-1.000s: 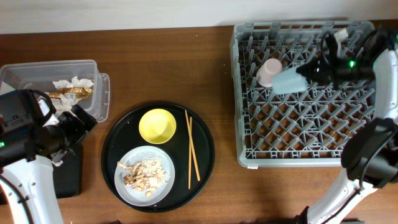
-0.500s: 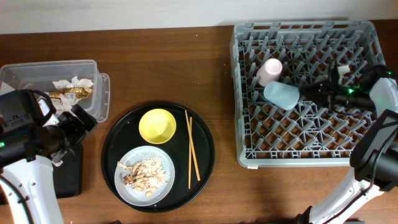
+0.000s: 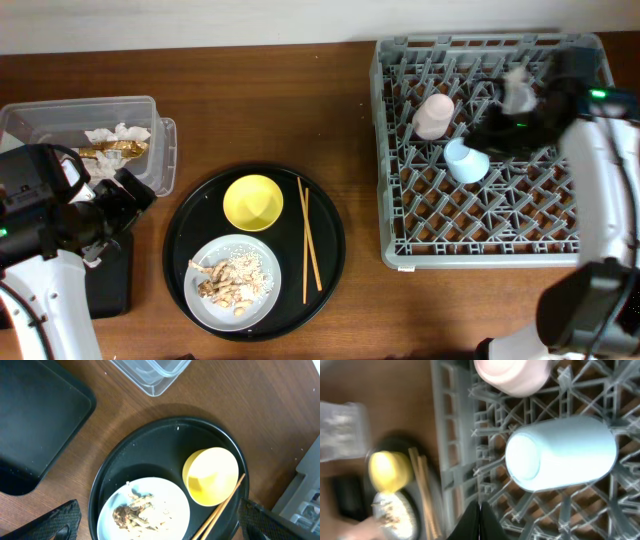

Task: Sort waste into correct bins and load items into the dishwasher rack
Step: 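Place the blue cup upside down in the rack with right gripper, then grasp the yellow bowl on the tray with right gripper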

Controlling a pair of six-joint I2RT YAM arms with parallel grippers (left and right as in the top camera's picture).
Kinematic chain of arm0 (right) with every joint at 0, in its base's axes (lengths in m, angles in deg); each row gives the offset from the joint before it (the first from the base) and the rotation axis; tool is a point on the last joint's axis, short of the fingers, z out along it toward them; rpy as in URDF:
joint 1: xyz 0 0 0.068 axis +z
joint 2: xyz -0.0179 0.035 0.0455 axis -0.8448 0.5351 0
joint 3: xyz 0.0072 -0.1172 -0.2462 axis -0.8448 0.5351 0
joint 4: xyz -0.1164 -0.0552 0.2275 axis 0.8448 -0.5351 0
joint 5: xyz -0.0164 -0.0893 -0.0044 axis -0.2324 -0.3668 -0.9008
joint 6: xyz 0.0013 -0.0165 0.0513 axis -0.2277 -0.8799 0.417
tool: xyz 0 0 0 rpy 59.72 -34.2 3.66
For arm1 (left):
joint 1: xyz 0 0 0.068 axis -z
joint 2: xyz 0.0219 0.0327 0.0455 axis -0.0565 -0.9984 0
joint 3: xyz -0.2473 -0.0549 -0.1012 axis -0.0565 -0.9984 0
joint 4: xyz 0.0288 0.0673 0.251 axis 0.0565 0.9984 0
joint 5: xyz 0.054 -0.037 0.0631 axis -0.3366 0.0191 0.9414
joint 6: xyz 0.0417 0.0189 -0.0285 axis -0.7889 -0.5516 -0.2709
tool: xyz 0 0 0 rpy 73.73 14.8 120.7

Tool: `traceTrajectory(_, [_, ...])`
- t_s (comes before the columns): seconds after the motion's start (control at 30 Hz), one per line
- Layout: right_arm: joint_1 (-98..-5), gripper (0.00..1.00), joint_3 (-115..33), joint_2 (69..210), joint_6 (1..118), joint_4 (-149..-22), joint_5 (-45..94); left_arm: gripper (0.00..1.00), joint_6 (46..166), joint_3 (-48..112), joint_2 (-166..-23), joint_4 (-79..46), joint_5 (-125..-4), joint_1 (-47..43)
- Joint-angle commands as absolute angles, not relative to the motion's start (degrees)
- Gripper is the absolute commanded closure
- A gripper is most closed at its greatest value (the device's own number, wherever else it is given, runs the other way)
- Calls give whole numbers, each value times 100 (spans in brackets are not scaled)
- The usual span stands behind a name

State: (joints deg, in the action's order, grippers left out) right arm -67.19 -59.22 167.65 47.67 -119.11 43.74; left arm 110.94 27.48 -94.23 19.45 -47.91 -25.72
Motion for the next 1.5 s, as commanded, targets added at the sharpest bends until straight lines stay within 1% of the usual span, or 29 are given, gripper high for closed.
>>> traceTrajectory(0.0, [-5991, 96, -5995, 17320, 5639, -11603, 2235, 1, 11083, 2759, -9388, 1932, -4765, -2581])
traceTrajectory(0.07, [-5976, 96, -5995, 17742, 5726, -11380, 1894, 1, 11083, 2759, -9388, 1932, -4765, -2581])
traceTrajectory(0.13, [-6085, 96, -5997, 17895, 6124, -11474, 1220, 1, 11083, 2759, -9388, 1932, -4765, -2581])
traceTrajectory(0.23, [-6179, 96, -6370, 17410, 6122, -11922, 1244, 1, 11083, 2759, -9388, 1932, -4765, -2581])
traceTrajectory(0.3, [-6052, 96, -6819, 16973, 6117, -12327, 1387, 1, 11083, 2759, -9388, 1932, -4765, -2581])
traceTrajectory(0.33, [-5971, 96, -6904, 16811, 6111, -12386, 1634, 0, 11083, 2759, -9388, 1932, -4765, -2581])
traceTrajectory(0.37, [-5738, 95, -6934, 16498, 6093, -12401, 2178, 0, 11083, 2759, -9388, 1932, -4765, -2581])
traceTrajectory(0.4, [-5464, 89, -6934, 16328, 6087, -12373, 2705, 1, 11083, 2759, -9388, 1932, -4765, -2581])
traceTrajectory(0.43, [-5095, 52, -6934, 16280, 5757, -12285, 3437, 1, 11083, 2759, -9388, 1932, -4765, -2581])
traceTrajectory(0.47, [-4688, 28, -6932, 16304, 5422, -12185, 3977, 1, 11083, 2759, -9388, 1932, -4765, -2581])
traceTrajectory(0.5, [-4396, 27, -6932, 16330, 5383, -12126, 4016, 1, 11083, 2759, -9388, 1932, -4765, -2581])
traceTrajectory(0.57, [-3349, 27, -6921, 16564, 5337, -11739, 3852, 1, 11083, 2759, -9388, 1932, -4765, -2581])
traceTrajectory(0.6, [-3023, 27, -6921, 16684, 5339, -11603, 3640, 1, 11083, 2759, -9388, 1932, -4765, -2581])
traceTrajectory(0.67, [-1923, 27, -6921, 17449, 5337, -10821, 3133, 1, 11083, 2759, -9388, 1932, -4765, -2581])
traceTrajectory(0.7, [-1620, 30, -6921, 17781, 5335, -10443, 2976, 1, 11083, 2759, -9388, 1932, -4765, -2581])
traceTrajectory(0.73, [-1200, 34, -6921, 18332, 5333, -9800, 2694, 1, 11083, 2759, -9388, 1932, -4765, -2581])
traceTrajectory(0.77, [-942, 35, -6921, 18734, 5333, -9391, 2591, 1, 11083, 2759, -9388, 1932, -4765, -2581])
traceTrajectory(0.87, [-356, 35, -6921, 19399, 5145, -8677, 2145, 1, 11083, 2759, -9388, 1932, -4765, -2581])
traceTrajectory(0.93, [-48, 35, -6921, 19635, 5145, -8548, 1183, 1, 11083, 2759, -9388, 1932, -4765, -2581])
traceTrajectory(0.97, [15, 35, -6921, 19718, 5147, -8537, 958, 1, 11083, 2759, -9388, 1932, -4765, -2581])
traceTrajectory(1.07, [9, 35, -6921, 19954, 5215, -8506, 967, 1, 11083, 2759, -9388, 1932, -4765, -2581])
traceTrajectory(1.1, [11, 42, -6921, 20046, 5215, -8541, 967, 1, 11083, 2759, -9388, 1932, -4765, -2581])
traceTrajectory(1.2, [9, 73, -6958, 20035, 5215, -8563, 967, 1, 11083, 2759, -9388, 1932, -4765, -2581])
traceTrajectory(1.27, [9, 94, -7409, 19978, 5348, -8974, 963, 1, 11083, 2759, -9388, 1932, -4765, -2581])
traceTrajectory(1.3, [9, 96, -7723, 19969, 5365, -9221, 963, 1, 11083, 2759, -9388, 1932, -4765, -2581])
traceTrajectory(1.4, [-120, 96, -9419, 19906, 5715, -10766, 510, 1, 11083, 2759, -9388, 1932, -4765, -2581])
traceTrajectory(1.47, [-542, 96, -10477, 19727, 6235, -11922, 355, 1, 11083, 2759, -9388, 1932, -4765, -2581])
